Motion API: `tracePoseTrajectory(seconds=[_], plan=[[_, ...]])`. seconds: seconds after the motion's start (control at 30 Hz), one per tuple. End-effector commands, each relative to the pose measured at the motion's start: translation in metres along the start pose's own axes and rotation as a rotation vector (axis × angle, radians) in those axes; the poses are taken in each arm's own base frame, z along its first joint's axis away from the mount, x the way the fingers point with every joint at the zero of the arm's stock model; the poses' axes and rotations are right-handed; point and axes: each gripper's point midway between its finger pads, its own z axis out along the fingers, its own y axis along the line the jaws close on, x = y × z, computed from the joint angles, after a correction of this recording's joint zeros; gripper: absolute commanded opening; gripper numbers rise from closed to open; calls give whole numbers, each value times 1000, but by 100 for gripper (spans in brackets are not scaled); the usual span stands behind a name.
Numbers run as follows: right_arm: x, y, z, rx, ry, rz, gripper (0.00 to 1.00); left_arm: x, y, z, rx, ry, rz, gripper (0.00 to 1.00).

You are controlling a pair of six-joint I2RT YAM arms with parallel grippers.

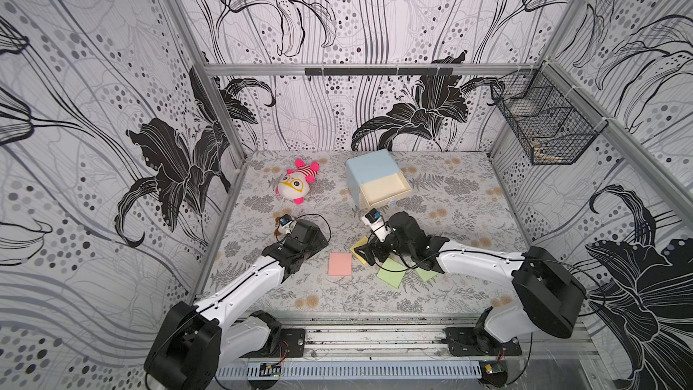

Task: Please put the sticky notes in the drawer by color
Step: Pick up the sticky notes from the center of the board.

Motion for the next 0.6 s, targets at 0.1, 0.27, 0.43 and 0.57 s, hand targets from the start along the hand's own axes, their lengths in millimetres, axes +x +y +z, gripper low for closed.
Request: tracePoseTrajectory(seconds=[0.1, 0.27, 0.43, 0.57], plan=[[6, 31, 39, -119, 121, -284, 99, 1, 23, 6, 37, 71, -80, 98], [31, 57, 64, -231, 249, -441, 99, -11, 33, 5, 21, 48, -93, 99], [44, 68, 78, -308, 317, -547, 99, -11, 38, 7, 10, 52, -88, 99], [52, 63, 88, -301, 362, -599, 99, -10, 44, 8, 4, 52, -93, 99]])
